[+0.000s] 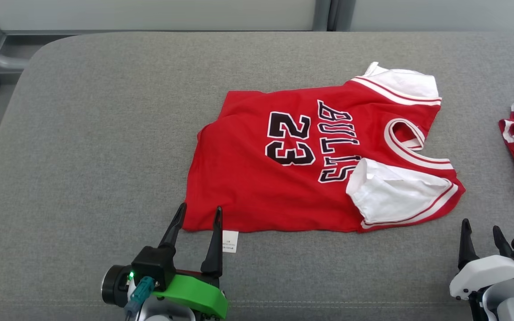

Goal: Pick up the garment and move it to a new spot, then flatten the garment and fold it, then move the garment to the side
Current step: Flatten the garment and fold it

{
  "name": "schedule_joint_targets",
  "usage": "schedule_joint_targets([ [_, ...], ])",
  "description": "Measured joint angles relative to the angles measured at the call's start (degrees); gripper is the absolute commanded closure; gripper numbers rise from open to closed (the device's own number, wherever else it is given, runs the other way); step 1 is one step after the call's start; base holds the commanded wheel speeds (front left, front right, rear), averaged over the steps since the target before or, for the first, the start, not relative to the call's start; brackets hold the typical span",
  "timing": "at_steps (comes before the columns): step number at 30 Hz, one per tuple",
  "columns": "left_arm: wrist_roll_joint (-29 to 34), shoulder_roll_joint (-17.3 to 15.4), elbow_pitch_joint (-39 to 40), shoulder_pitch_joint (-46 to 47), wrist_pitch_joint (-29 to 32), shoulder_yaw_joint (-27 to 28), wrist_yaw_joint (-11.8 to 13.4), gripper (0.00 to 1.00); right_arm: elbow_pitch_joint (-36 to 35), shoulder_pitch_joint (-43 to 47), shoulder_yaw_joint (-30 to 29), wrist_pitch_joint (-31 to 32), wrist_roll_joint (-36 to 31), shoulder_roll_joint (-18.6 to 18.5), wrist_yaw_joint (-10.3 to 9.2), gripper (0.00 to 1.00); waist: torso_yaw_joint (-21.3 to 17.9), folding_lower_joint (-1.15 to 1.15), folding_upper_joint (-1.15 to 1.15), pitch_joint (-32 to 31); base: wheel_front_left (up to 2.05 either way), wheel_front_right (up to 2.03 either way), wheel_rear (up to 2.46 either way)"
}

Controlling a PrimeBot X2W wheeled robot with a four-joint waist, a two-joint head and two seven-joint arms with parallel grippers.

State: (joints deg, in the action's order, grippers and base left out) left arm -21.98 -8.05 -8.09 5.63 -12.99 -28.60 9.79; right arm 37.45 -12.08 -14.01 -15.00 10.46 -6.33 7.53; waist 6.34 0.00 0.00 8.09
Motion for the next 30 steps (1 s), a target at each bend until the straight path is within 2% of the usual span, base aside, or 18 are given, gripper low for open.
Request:
schedule_joint_targets([
  [6, -0.2, -0.2, 0.0, -0.2, 0.0, 0.1, 0.2, 0.00, -5.7, 3.3, -2.6, 0.0, -3.7, 1.2, -0.01, 0.00, -2.8, 0.00, 0.00, -0.5, 0.00, 0.00, 0.00],
  [10, -0.6, -0.1, 0.0, -0.3, -0.1, -0.1, 0.3, 0.00, -9.7, 3.1, 0.9, 0.1, -5.1, 1.8, -0.01, 0.00, -3.7, 0.00, 0.00, -1.5, 0.00, 0.00, 0.00],
  [12, -0.6, 0.2, -0.1, -0.3, -0.2, -0.4, 0.3, 0.00, -11.5, 1.8, 4.5, 2.8, -5.5, 1.7, -0.01, 0.00, -3.5, 0.00, 0.00, -2.3, 0.00, 0.00, 0.00],
  [19, -1.2, 1.1, -0.8, -0.3, -0.6, -1.0, 0.2, 0.00, -11.8, -3.9, 10.3, 11.5, -5.4, -0.8, -0.02, 0.00, -0.5, 0.00, 0.00, -2.6, 0.00, 0.00, 0.00],
  [30, -1.7, 2.5, -2.3, 0.0, -1.3, -2.2, -0.6, 0.00, -5.3, -11.4, 17.8, 22.5, -5.0, -4.3, -0.01, 0.00, 7.3, 0.00, 0.00, -1.9, 0.00, 0.00, 0.00],
])
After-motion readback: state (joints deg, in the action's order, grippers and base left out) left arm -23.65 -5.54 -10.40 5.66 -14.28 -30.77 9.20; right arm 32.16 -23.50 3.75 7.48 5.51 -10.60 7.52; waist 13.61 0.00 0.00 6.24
